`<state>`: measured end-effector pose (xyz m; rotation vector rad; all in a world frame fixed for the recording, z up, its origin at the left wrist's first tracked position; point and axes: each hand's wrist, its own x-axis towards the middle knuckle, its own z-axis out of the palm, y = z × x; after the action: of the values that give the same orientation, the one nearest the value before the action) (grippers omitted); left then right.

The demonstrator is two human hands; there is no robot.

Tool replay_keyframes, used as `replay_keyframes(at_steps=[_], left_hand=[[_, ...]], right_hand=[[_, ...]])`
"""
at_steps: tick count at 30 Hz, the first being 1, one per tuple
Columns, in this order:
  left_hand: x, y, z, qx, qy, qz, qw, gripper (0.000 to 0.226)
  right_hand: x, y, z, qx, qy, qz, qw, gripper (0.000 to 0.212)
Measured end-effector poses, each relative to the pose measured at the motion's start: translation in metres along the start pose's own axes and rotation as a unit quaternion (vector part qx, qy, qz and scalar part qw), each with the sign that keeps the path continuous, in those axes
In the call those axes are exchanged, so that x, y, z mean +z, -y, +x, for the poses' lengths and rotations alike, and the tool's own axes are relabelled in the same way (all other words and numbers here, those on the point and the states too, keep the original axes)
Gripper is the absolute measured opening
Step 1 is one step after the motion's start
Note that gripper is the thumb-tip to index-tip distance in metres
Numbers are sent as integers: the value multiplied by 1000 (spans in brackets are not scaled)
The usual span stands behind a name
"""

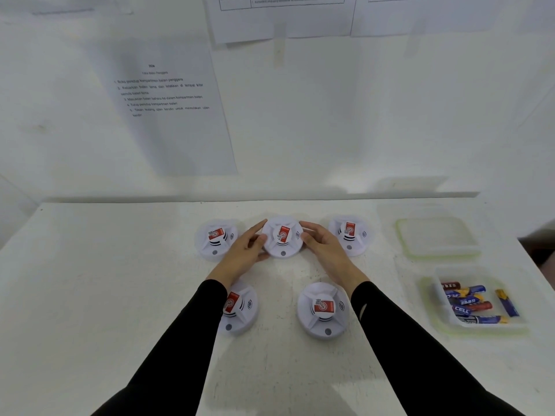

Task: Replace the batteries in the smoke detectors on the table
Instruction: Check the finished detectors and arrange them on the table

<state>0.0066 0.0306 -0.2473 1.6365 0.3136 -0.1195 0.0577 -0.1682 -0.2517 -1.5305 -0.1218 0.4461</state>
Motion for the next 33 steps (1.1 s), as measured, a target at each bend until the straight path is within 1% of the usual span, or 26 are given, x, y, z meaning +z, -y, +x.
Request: replay_keyframes(at_steps=[25,29,33], left_hand=[[-1,3,1,9,-2,5,1000,43],[0,3,0,5,-1,5,1000,43],[0,2,3,3,-12,30,999,43]], right_hand=[[2,4,-3,0,-10,4,1000,30],[3,3,-3,-5,-12,-4,1000,31],[3,1,-2,-3,-28,-31,999,33]])
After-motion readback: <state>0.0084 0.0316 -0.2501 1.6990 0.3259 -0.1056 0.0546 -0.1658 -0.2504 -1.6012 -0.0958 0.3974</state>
